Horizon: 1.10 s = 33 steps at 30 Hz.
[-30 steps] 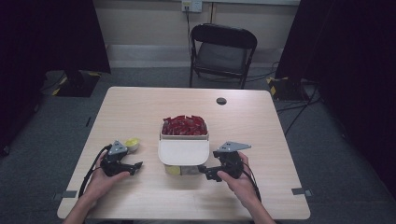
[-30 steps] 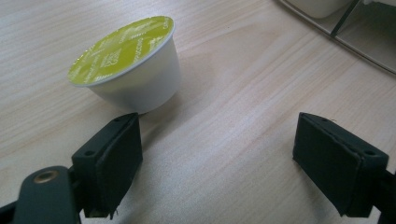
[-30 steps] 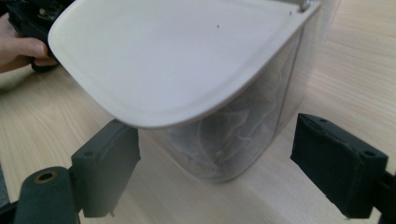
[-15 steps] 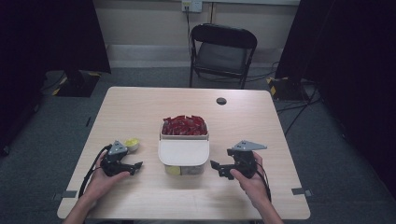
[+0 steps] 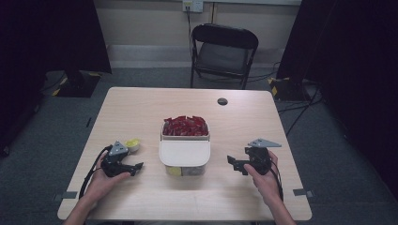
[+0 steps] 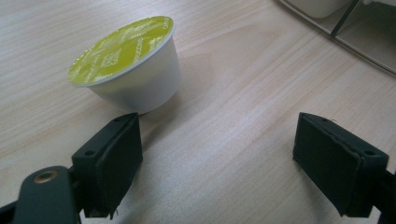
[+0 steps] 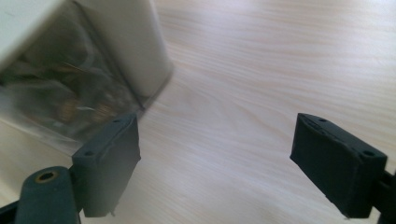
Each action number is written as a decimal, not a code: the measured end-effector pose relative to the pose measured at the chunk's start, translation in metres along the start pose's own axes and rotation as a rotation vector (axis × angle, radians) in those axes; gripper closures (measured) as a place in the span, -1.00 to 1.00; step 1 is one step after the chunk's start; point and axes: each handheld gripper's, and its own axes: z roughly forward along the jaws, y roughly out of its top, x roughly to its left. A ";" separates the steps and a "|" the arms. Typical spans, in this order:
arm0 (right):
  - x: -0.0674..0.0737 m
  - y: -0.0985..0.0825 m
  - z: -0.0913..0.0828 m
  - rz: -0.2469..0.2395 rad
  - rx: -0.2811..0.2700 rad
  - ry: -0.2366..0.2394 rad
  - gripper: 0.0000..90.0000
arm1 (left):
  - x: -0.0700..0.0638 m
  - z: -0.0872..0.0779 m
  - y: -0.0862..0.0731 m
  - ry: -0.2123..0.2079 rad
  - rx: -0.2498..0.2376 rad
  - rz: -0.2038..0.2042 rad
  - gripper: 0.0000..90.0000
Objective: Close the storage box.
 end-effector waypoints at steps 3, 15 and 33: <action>-0.010 -0.006 0.003 0.019 0.014 -0.033 -0.67 | 0.000 0.000 0.000 0.000 0.001 0.001 -0.66; -0.042 -0.021 0.012 0.090 0.084 -0.148 -0.66 | 0.000 0.000 0.000 -0.002 0.000 -0.003 -0.66; -0.051 -0.043 0.022 0.036 0.082 -0.282 -0.74 | 0.000 0.000 0.000 -0.004 -0.004 0.001 -0.67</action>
